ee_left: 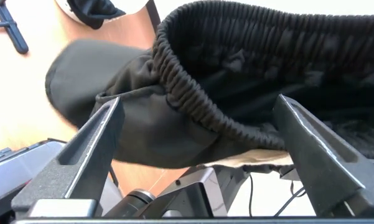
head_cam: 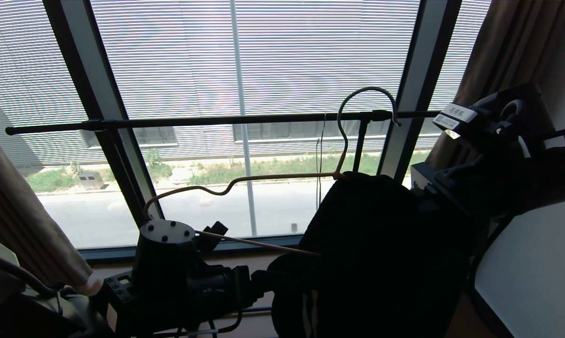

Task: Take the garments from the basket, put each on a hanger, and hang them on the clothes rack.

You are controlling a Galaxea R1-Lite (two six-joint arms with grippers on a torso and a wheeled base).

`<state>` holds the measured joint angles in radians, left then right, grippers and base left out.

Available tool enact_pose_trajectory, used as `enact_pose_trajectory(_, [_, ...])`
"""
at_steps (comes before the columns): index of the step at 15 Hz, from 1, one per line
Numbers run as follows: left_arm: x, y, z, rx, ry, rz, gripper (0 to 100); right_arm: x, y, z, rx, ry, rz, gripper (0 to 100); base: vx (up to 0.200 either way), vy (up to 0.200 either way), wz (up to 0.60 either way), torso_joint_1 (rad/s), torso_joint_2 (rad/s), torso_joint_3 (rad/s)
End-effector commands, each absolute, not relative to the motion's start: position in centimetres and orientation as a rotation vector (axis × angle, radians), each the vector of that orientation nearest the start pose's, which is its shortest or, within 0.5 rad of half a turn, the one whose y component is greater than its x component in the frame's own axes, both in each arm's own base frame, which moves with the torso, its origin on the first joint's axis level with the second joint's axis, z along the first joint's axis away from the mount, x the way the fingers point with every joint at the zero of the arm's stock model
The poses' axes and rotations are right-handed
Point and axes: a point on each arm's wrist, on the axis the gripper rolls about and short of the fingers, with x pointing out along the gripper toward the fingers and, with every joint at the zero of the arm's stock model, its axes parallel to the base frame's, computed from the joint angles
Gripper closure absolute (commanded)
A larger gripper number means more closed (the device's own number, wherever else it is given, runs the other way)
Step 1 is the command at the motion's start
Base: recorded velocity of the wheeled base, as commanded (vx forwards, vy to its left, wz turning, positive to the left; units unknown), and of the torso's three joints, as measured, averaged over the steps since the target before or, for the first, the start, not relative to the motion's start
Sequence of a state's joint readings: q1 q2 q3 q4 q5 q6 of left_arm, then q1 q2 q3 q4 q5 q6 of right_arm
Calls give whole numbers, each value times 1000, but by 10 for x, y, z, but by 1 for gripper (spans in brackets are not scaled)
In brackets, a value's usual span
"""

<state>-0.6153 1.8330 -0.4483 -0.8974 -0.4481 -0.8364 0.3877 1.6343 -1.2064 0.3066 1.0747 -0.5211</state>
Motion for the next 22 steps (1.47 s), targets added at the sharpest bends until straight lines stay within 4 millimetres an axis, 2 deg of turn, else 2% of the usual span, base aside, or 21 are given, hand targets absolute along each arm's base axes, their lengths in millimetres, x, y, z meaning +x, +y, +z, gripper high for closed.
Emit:
enact_pose_trajectory(1, [216, -168, 84, -691, 913, -761, 100, 248, 123, 235, -139, 369, 1537, 100, 0, 0, 0, 0, 0, 0])
enact_pose_trajectory(4, [218, -165, 88, -697, 887, -755, 100, 248, 122, 234, -136, 374, 1532, 100, 0, 0, 0, 0, 0, 0])
enact_pose_trajectory(8, [222, -146, 98, -727, 825, -707, 100, 254, 110, 227, -114, 401, 1488, 100, 0, 0, 0, 0, 0, 0])
enact_pose_trajectory(13, [230, -126, 102, -757, 782, -638, 100, 258, 100, 227, -106, 401, 1449, 100, 0, 0, 0, 0, 0, 0])
enact_pose_trajectory(17, [235, -103, 114, -771, 694, -588, 100, 261, 94, 222, -106, 428, 1406, 100, 0, 0, 0, 0, 0, 0])
enact_pose_trajectory(22, [235, -94, 120, -757, 649, -576, 100, 264, 93, 217, -144, 467, 1333, 100, 0, 0, 0, 0, 0, 0])
